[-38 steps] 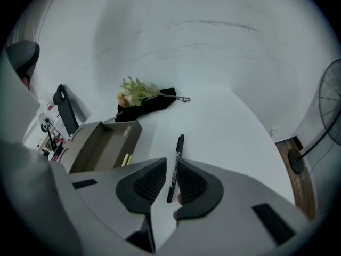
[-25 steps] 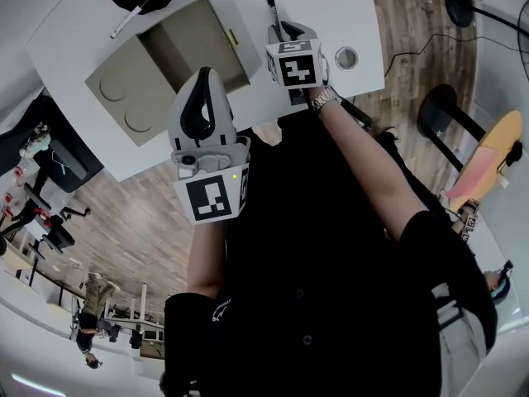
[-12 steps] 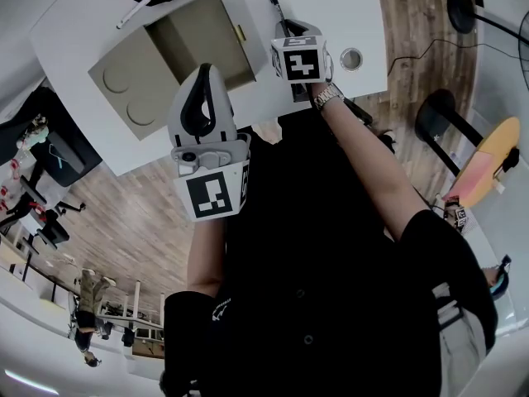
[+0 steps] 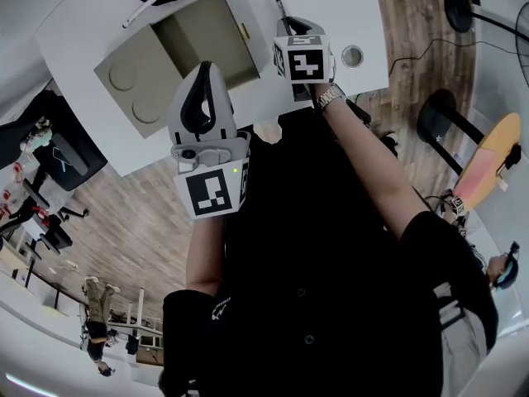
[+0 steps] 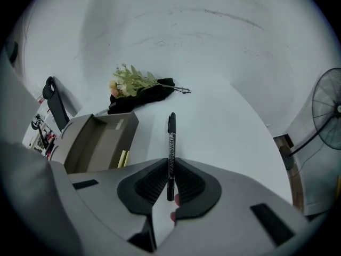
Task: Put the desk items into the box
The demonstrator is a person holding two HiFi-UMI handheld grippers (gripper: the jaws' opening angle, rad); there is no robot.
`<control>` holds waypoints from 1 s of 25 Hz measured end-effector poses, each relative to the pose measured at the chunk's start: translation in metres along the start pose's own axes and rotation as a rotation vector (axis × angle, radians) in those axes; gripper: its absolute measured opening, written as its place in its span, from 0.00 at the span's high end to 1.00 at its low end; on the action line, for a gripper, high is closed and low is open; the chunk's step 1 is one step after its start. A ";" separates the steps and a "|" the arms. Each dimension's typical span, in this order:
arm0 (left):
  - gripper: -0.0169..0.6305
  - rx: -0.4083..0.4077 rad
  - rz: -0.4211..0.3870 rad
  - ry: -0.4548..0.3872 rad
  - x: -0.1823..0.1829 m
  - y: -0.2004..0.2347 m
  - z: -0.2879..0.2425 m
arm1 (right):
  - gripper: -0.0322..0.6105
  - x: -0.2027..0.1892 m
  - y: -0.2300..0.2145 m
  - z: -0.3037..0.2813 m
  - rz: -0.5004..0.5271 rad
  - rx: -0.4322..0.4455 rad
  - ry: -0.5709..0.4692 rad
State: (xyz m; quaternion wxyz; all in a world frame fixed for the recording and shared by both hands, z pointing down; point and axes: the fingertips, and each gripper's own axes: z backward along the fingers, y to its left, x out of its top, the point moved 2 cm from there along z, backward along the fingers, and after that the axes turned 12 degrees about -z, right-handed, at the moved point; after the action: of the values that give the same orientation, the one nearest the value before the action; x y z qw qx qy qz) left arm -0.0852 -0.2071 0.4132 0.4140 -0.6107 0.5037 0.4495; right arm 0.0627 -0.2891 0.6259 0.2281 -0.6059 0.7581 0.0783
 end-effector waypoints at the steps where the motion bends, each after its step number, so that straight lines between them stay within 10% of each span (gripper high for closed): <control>1: 0.96 -0.002 0.001 -0.003 0.001 0.001 0.002 | 0.89 0.001 0.002 0.003 -0.002 0.000 -0.007; 25: 0.96 -0.027 -0.051 -0.107 0.022 0.033 0.100 | 0.89 0.005 0.063 0.125 -0.055 0.025 -0.272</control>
State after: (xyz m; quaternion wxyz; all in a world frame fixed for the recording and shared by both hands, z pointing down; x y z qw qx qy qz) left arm -0.1289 -0.1212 0.3653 0.4435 -0.6040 0.4591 0.4772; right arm 0.0326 -0.2280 0.5036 0.3381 -0.6073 0.7044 0.1440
